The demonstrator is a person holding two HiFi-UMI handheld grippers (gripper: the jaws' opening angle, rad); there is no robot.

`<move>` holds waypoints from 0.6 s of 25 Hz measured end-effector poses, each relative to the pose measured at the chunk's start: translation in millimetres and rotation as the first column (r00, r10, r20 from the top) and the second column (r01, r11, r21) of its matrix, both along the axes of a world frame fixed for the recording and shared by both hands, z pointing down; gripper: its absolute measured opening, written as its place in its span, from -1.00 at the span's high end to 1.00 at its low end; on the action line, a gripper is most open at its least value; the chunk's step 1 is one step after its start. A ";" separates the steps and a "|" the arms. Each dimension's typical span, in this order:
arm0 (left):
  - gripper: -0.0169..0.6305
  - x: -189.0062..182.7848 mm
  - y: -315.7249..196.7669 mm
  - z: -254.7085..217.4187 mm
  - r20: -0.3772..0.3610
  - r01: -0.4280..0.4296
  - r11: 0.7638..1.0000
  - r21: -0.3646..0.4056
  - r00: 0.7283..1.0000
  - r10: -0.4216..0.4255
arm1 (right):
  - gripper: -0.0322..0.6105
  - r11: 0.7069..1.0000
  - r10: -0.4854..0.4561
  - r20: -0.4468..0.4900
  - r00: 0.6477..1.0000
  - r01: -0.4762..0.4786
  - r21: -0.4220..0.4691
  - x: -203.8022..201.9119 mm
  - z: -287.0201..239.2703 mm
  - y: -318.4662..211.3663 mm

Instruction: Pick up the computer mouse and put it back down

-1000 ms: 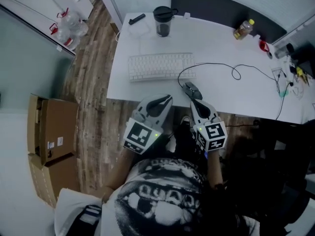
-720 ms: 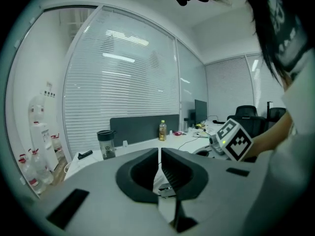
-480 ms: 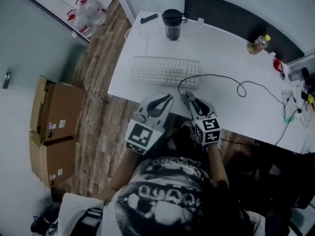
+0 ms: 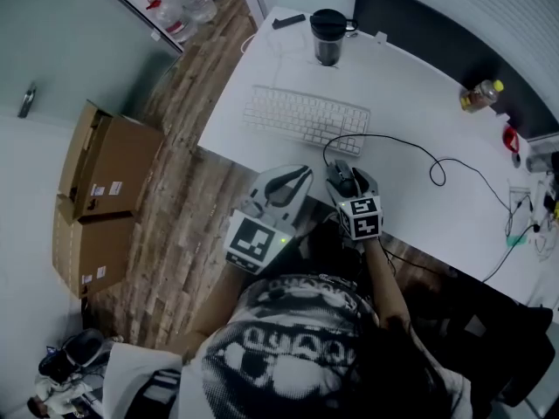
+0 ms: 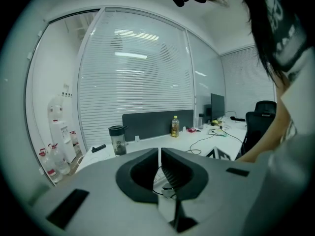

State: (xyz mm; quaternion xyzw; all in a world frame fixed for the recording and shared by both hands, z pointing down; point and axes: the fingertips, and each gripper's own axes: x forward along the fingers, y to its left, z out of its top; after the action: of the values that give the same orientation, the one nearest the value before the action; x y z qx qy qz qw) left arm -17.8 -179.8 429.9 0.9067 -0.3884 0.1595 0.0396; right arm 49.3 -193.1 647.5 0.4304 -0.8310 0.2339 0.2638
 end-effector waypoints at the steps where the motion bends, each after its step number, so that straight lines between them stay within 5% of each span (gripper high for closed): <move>1: 0.90 -0.6 1.4 0.4 0.001 0.008 1.000 0.000 1.000 -0.008 | -0.07 1.000 -0.009 -0.005 1.000 0.009 -0.013 -0.7 6.2 0.0; 15: 0.90 -7.4 15.1 0.7 0.008 0.105 0.994 0.014 0.994 -0.105 | -0.05 0.998 -0.042 -0.056 0.998 0.039 -0.052 -4.7 28.2 -2.1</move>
State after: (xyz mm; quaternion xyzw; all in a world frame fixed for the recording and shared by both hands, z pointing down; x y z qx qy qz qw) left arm -25.2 -164.7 430.6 0.8846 -0.4368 0.1584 0.0399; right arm 44.6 -195.2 675.7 0.4132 -0.8254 0.2372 0.3028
